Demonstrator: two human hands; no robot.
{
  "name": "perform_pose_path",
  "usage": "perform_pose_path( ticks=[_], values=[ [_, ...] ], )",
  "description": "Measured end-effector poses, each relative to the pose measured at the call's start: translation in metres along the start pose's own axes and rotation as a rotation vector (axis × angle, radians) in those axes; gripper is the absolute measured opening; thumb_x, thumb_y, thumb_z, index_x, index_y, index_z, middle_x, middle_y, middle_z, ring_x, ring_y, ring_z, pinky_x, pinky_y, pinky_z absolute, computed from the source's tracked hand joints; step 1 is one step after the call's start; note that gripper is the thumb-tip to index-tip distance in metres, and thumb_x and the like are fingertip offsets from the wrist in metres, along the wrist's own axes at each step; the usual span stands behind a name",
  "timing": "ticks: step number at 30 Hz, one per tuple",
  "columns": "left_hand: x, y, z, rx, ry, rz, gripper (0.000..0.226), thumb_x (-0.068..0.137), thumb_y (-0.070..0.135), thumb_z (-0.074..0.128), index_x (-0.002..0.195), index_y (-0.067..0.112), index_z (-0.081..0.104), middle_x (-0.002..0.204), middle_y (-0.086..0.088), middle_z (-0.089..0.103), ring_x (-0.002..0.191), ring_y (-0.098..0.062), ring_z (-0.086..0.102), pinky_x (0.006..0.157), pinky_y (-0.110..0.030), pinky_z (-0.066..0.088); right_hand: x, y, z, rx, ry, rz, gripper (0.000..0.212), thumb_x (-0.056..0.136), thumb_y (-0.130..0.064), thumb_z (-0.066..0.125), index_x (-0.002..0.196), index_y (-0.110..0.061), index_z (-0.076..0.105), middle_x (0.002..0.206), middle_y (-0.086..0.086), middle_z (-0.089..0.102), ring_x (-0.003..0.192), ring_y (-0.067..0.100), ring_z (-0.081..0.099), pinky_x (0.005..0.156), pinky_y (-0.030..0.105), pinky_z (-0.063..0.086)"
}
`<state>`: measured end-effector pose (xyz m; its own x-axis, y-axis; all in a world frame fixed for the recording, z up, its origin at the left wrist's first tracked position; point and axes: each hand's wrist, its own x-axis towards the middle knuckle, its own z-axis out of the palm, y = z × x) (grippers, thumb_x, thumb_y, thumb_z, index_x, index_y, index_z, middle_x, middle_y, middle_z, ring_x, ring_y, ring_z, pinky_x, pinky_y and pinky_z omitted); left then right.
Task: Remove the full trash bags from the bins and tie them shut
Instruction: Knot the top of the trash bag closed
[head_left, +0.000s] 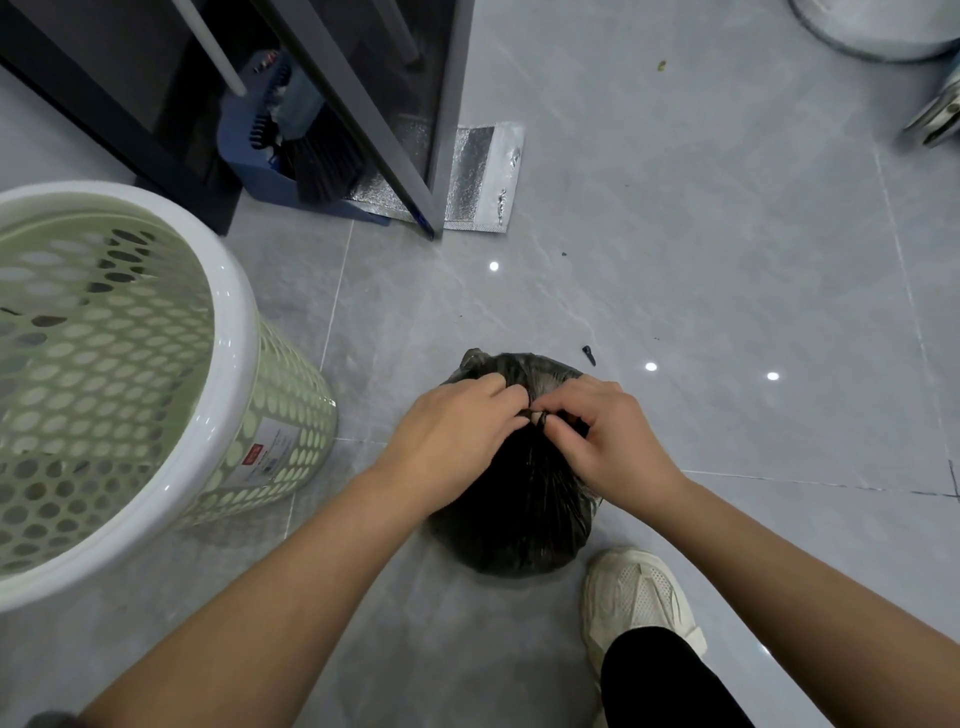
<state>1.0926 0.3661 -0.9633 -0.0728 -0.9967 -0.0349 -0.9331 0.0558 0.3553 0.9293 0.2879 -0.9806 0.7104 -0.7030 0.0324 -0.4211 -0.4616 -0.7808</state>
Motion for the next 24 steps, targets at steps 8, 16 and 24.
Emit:
perform_pose_path(
  ticks=[8, 16, 24],
  values=[
    [0.007, 0.020, -0.003, -0.647, -0.021, -0.524, 0.031, 0.090, 0.020, 0.047, 0.059, 0.022, 0.048, 0.050, 0.009, 0.043, 0.049, -0.010, 0.043, 0.051, -0.030, 0.035, -0.004, -0.007, -0.001, -0.018, 0.079, -0.021, 0.016, 0.080, -0.022, 0.061, 0.094, -0.024, 0.069, 0.078, -0.013, 0.062, 0.082, 0.004, 0.053, 0.088, 0.022, 0.037],
    [0.021, 0.016, -0.018, -1.375, -0.493, -1.070, 0.038, 0.091, 0.024, 0.041, 0.053, 0.020, 0.043, 0.045, 0.008, 0.027, 0.036, -0.010, 0.020, 0.039, -0.019, 0.023, -0.005, -0.002, 0.002, -0.112, 0.145, -0.165, 0.017, 0.085, -0.023, 0.058, 0.090, -0.016, 0.073, 0.081, -0.005, 0.068, 0.081, 0.011, 0.058, 0.080, 0.032, 0.039],
    [-0.013, 0.031, -0.003, -0.574, 0.493, -0.621, 0.004, 0.087, 0.024, 0.060, 0.089, 0.022, 0.057, 0.093, 0.012, 0.051, 0.063, -0.005, 0.052, 0.063, -0.015, 0.042, -0.006, -0.008, 0.001, 0.158, 0.251, 0.200, 0.016, 0.078, -0.011, 0.068, 0.075, -0.027, 0.069, 0.070, -0.020, 0.063, 0.065, 0.001, 0.056, 0.069, 0.019, 0.044]
  ],
)
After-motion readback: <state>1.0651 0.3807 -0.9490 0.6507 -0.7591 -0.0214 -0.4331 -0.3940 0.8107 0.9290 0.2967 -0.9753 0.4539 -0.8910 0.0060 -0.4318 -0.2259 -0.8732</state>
